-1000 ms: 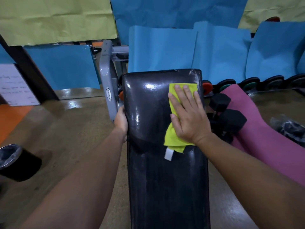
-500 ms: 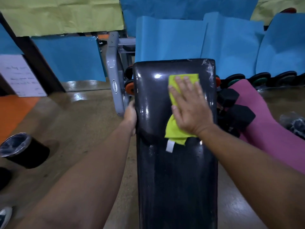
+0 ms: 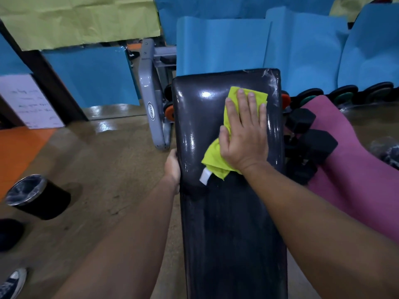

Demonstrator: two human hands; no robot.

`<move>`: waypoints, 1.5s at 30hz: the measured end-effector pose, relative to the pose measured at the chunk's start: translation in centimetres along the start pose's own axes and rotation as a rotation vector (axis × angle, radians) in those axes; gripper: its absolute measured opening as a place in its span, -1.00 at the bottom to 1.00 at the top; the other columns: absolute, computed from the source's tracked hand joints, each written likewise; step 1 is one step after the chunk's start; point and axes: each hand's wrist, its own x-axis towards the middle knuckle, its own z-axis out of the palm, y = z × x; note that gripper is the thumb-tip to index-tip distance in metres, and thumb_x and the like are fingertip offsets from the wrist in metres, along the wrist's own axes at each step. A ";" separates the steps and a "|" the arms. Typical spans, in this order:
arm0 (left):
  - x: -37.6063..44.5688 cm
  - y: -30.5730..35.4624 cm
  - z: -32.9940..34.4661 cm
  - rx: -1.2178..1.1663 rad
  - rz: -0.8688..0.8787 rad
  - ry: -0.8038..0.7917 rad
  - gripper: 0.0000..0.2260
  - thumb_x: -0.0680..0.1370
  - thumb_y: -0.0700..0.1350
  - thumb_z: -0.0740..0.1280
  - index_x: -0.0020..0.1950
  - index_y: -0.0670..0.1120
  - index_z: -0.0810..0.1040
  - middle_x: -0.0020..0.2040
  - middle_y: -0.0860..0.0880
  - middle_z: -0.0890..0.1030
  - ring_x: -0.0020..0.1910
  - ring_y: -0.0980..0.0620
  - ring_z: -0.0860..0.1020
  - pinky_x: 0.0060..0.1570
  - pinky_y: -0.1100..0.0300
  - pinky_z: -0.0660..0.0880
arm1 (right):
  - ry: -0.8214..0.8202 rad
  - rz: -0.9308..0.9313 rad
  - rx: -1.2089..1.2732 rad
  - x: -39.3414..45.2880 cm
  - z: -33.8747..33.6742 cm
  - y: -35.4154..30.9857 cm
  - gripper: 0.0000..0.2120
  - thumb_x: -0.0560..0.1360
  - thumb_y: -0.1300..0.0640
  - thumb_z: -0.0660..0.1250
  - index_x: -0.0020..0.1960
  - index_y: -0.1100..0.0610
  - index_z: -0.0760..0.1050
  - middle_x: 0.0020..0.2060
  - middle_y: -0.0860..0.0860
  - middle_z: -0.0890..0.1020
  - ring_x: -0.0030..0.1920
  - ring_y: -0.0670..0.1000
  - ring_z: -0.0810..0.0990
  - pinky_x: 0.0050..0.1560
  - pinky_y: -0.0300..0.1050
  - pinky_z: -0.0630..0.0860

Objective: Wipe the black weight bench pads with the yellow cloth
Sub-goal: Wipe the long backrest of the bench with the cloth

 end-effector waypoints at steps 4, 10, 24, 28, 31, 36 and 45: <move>-0.1 0.2 0.2 -0.004 -0.005 -0.017 -0.60 0.70 0.10 0.12 0.05 -0.10 0.67 -0.07 -0.12 0.72 -0.15 -0.06 0.66 -0.14 0.13 0.60 | -0.031 -0.114 0.028 -0.9 0.2 -0.4 -0.37 0.58 -0.03 0.18 0.61 0.16 0.27 0.63 0.18 0.19 0.65 0.22 0.10 0.64 0.28 -0.03; -0.1 -0.1 0.2 -0.033 0.000 0.002 -0.58 0.70 0.09 0.12 -0.12 -0.08 0.65 -0.25 -0.06 0.70 -0.25 -0.02 0.64 -0.19 0.13 0.58 | -0.009 -0.033 0.009 -0.1 -0.4 1.9 -0.29 0.54 -0.02 0.19 0.61 0.28 0.20 0.63 0.22 0.18 0.65 0.22 0.11 0.64 0.25 0.00; 0.0 0.0 0.2 -0.042 -0.007 0.018 -0.59 0.70 0.08 0.13 -0.11 -0.07 0.67 -0.28 -0.05 0.73 -0.33 0.01 0.67 -0.29 0.20 0.58 | -0.021 -0.127 0.064 -0.9 0.0 -0.7 -0.47 0.66 -0.01 0.11 0.58 0.16 0.32 0.61 0.24 0.21 0.64 0.25 0.13 0.63 0.27 0.01; 0.0 0.0 0.1 -0.038 0.012 0.045 -0.60 0.69 0.08 0.13 -0.06 -0.09 0.69 -0.24 -0.08 0.74 -0.28 -0.02 0.68 -0.24 0.18 0.60 | -0.065 -0.310 0.070 -2.2 -0.3 0.5 -0.49 0.64 0.09 0.14 0.57 0.15 0.34 0.61 0.21 0.23 0.64 0.22 0.15 0.64 0.24 0.04; 0.0 -0.2 0.0 -0.050 0.009 0.053 -0.61 0.69 0.07 0.14 -0.10 -0.09 0.67 -0.25 -0.08 0.72 -0.26 -0.04 0.66 -0.21 0.15 0.59 | -0.054 -0.256 0.047 -1.7 -0.5 1.3 -0.46 0.61 0.11 0.13 0.58 0.16 0.32 0.62 0.20 0.22 0.64 0.21 0.14 0.65 0.24 0.01; 0.1 -0.1 0.1 -0.040 0.009 0.076 -0.67 0.66 0.05 0.17 -0.07 -0.08 0.65 -0.16 -0.10 0.69 -0.23 -0.06 0.63 -0.19 0.12 0.54 | -0.068 -0.192 0.022 -0.8 0.5 -2.3 -0.41 0.62 0.12 0.12 0.63 0.21 0.20 0.64 0.22 0.16 0.65 0.23 0.07 0.64 0.27 -0.03; 0.4 0.0 0.1 -0.059 -0.019 0.065 -0.63 0.68 0.06 0.18 -0.12 -0.08 0.69 -0.25 -0.08 0.73 -0.26 -0.06 0.66 -0.19 0.13 0.57 | -0.050 -0.212 0.006 0.0 0.7 -1.8 -0.42 0.59 0.13 0.13 0.60 0.21 0.27 0.62 0.22 0.21 0.64 0.23 0.13 0.64 0.27 0.01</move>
